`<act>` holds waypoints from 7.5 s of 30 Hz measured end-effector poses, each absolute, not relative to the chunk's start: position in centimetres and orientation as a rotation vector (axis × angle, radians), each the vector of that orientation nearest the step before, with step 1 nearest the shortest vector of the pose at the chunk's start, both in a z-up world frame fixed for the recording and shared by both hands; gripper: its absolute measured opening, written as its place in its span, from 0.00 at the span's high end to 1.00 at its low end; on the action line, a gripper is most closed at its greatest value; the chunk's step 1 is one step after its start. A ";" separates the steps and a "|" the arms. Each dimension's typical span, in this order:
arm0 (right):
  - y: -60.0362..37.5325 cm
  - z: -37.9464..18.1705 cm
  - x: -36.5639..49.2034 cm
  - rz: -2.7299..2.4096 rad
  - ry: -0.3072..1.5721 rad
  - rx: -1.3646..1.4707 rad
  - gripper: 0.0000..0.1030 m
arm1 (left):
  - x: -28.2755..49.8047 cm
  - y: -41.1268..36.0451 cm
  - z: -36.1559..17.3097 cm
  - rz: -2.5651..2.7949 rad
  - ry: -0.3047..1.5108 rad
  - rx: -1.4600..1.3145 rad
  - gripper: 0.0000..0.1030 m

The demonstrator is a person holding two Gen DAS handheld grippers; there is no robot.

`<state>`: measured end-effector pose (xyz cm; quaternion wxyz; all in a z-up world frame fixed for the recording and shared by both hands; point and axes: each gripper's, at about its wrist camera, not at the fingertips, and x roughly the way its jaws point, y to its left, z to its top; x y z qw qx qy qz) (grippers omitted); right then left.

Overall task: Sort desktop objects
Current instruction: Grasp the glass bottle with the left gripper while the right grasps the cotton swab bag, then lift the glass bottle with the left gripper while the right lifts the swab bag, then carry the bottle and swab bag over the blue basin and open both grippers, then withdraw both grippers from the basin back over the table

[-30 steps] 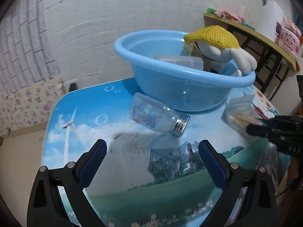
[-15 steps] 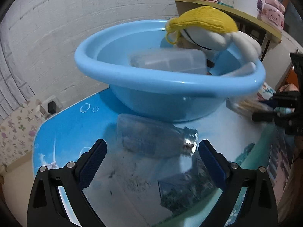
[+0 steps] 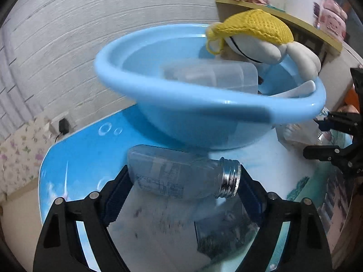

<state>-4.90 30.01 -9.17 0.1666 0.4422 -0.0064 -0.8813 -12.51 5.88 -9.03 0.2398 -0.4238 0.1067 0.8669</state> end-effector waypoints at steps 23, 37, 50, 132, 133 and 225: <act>29.5 -8.1 -5.3 -2.587 0.024 1.214 0.68 | -7.8 6.6 -9.2 2.696 0.155 -1.288 0.16; 33.6 -9.2 -7.4 -2.697 -0.038 1.307 0.67 | -10.8 4.0 -9.6 2.770 0.034 -1.341 0.16; 34.4 -9.4 -8.4 -2.752 -0.124 1.348 0.68 | -11.2 3.5 -10.2 2.775 -0.024 -1.406 0.16; 30.4 2.7 -9.3 -2.708 -0.247 0.709 0.68 | -14.0 11.2 0.0 2.769 0.103 -0.898 0.14; 30.1 3.0 -9.8 -2.701 -0.236 0.695 0.68 | -14.1 11.2 0.0 2.767 0.112 -0.893 0.13; 27.4 6.3 1.0 -2.821 0.007 0.888 0.00 | -1.0 7.8 3.3 2.926 0.001 -1.060 0.00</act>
